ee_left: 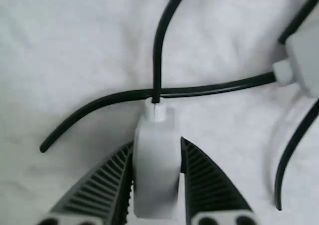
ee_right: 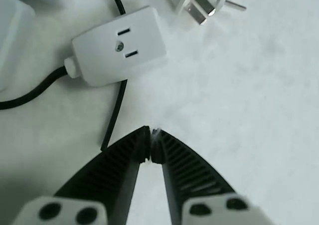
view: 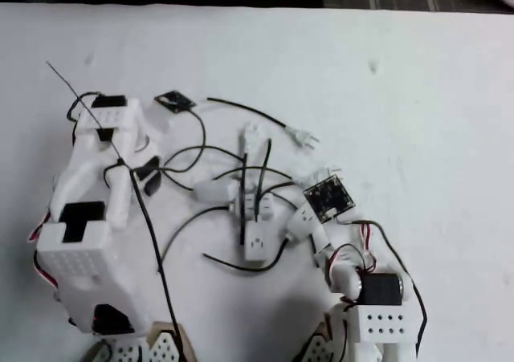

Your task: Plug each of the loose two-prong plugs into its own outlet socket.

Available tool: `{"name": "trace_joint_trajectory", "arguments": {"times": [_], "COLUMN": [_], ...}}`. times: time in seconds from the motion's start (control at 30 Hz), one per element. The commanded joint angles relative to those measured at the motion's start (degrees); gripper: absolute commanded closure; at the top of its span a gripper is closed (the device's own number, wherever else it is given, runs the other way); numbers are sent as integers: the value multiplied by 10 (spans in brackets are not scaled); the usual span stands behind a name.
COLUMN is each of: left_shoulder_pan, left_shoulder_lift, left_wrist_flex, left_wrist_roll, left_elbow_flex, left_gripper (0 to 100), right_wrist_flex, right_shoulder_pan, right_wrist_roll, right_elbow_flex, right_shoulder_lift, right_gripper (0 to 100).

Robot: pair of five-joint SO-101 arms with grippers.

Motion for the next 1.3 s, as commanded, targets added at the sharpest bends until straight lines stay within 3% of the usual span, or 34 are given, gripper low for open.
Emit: {"name": "trace_joint_trajectory", "arguments": {"times": [0.0, 0.43, 0.7, 0.93, 1.07, 1.13, 1.27], "left_shoulder_pan": [30, 58, 91, 101, 102, 100, 95], "left_shoulder_lift": [-98, -198, -199, -198, -198, -199, -199], "left_wrist_flex": [38, 62, 116, -9, -73, -84, -82], "left_wrist_roll": [76, 239, 253, 249, 198, 178, 174], "left_elbow_flex": [-20, -39, -62, 83, 153, 173, 190], "left_gripper": [979, 980, 980, 980, 976, 934, 738], "right_wrist_flex": [-8, -8, -8, -8, -8, -8, -8], "right_shoulder_pan": [4, 4, 4, 4, 4, 4, 4], "right_wrist_roll": [5, 5, 5, 5, 5, 5, 5], "right_elbow_flex": [-4, -4, -4, -4, -4, -4, -4], "right_shoulder_lift": [3, 3, 3, 3, 3, 3, 3], "right_gripper": [981, 981, 981, 981, 981, 981, 981]}}
